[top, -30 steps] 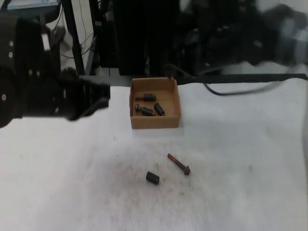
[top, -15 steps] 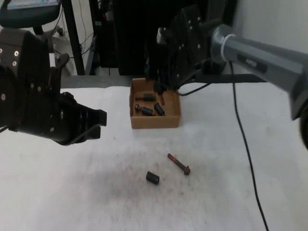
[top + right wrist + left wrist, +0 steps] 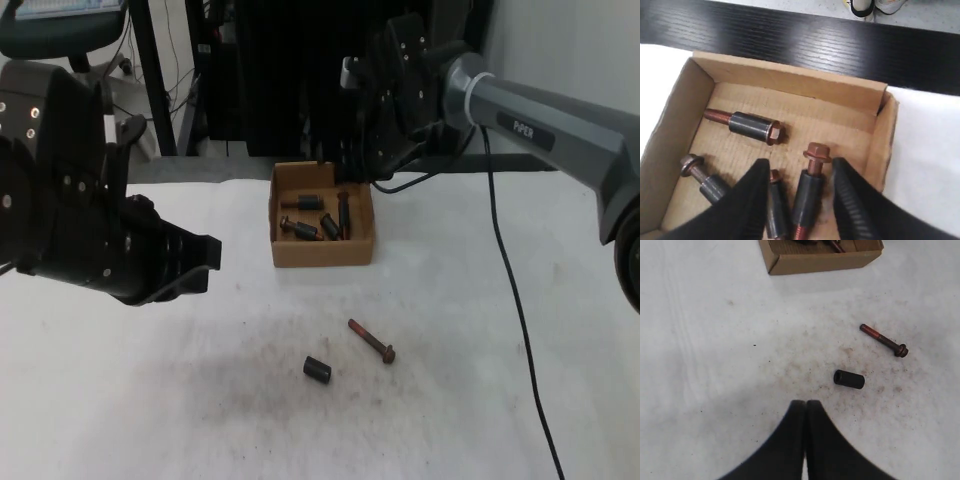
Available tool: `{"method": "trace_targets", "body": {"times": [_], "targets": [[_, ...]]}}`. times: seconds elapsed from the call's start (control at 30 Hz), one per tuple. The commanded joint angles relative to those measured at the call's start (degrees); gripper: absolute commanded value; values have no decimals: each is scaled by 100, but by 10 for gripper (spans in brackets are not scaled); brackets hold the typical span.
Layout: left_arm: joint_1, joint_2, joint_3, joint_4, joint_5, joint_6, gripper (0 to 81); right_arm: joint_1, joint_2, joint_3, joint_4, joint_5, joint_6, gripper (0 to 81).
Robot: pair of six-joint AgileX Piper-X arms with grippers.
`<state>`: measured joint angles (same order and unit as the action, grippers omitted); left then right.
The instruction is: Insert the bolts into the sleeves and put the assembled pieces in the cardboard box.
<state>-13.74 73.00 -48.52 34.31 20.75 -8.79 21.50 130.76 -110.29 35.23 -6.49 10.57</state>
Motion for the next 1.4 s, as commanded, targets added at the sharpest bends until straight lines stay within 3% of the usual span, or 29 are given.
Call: {"method": "trace_targets", "body": {"times": [0.0, 0.07, 0.2, 0.67, 0.87, 0.97, 1.1, 1.2, 1.37], "targets": [[11, -14, -47, 129, -13, 25, 2, -23, -111, -64, -13, 16, -31, 349], [11, -14, -47, 213, 30, 25, 2, -23, -146, -111, 236, 16, -31, 286], [-28, -14, -47, 170, 783, 372, 2, -57, -342, -263, 1143, 16, -173, 6], [-1155, 457, -330, -1112, 837, 2309, 2, -453, -2017, -252, 2949, -1149, -837, 4], [-1316, 1690, -1534, -364, 827, 2856, 2, -930, -3175, -252, 3737, -1503, -1413, 4], [-1402, 2315, -2303, 74, 454, 3106, 2, -1270, -3725, -167, 4027, -1523, -1510, 4], [-1618, 3141, -3376, 852, 332, 3331, 2, -1712, -4454, 486, 4031, -1599, -1542, 4], [-1843, 3641, -3967, 1577, 81, 3798, 2, -2038, -5014, 1364, 3818, -2067, -1665, 4], [-2381, 4046, -4350, 2425, -1205, 6131, 2, -2492, -6024, 3289, 3021, -2884, -1625, 4]]}}
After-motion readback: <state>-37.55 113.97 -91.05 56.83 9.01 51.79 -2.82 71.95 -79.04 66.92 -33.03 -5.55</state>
